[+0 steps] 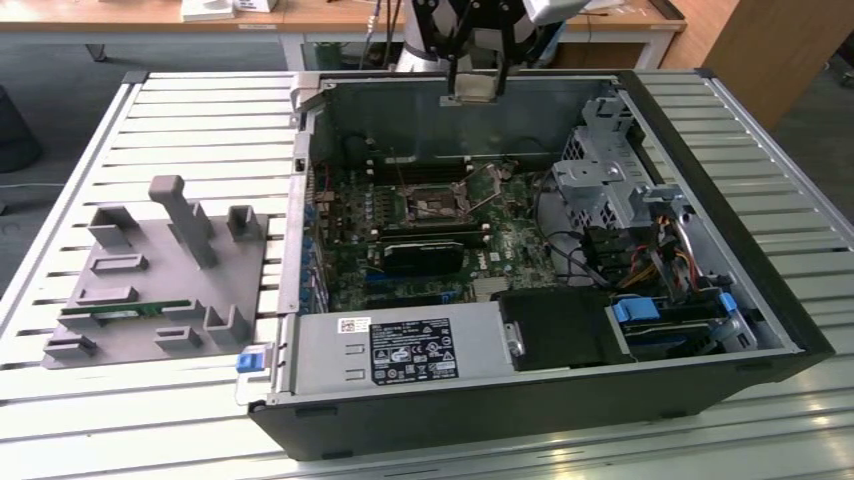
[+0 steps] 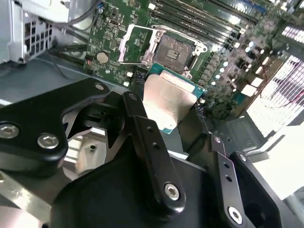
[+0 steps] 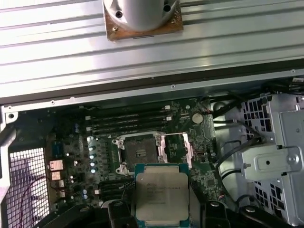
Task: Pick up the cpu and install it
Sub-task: 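Place the cpu into insertion slot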
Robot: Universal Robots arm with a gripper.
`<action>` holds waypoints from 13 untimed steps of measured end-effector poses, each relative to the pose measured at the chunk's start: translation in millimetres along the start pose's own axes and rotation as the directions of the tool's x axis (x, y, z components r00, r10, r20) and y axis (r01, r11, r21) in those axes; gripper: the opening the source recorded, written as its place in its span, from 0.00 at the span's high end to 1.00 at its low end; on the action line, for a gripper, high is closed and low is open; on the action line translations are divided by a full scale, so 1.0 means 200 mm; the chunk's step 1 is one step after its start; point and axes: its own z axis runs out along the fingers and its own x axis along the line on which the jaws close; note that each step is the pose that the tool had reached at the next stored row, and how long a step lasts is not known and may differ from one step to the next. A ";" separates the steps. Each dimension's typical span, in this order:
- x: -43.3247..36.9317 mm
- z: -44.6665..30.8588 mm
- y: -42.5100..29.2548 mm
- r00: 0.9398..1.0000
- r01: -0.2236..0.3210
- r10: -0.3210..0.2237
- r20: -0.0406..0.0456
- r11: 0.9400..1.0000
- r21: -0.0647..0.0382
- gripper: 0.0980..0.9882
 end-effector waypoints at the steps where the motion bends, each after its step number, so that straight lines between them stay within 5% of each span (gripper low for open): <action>1: 0.000 0.001 0.000 1.000 -0.018 0.018 0.001 1.000 0.000 0.51; 5: 0.000 0.004 0.000 0.996 -0.090 0.090 0.007 0.996 -0.001 0.51; 13: 0.000 0.009 -0.001 0.978 -0.206 0.206 0.016 0.979 -0.003 0.51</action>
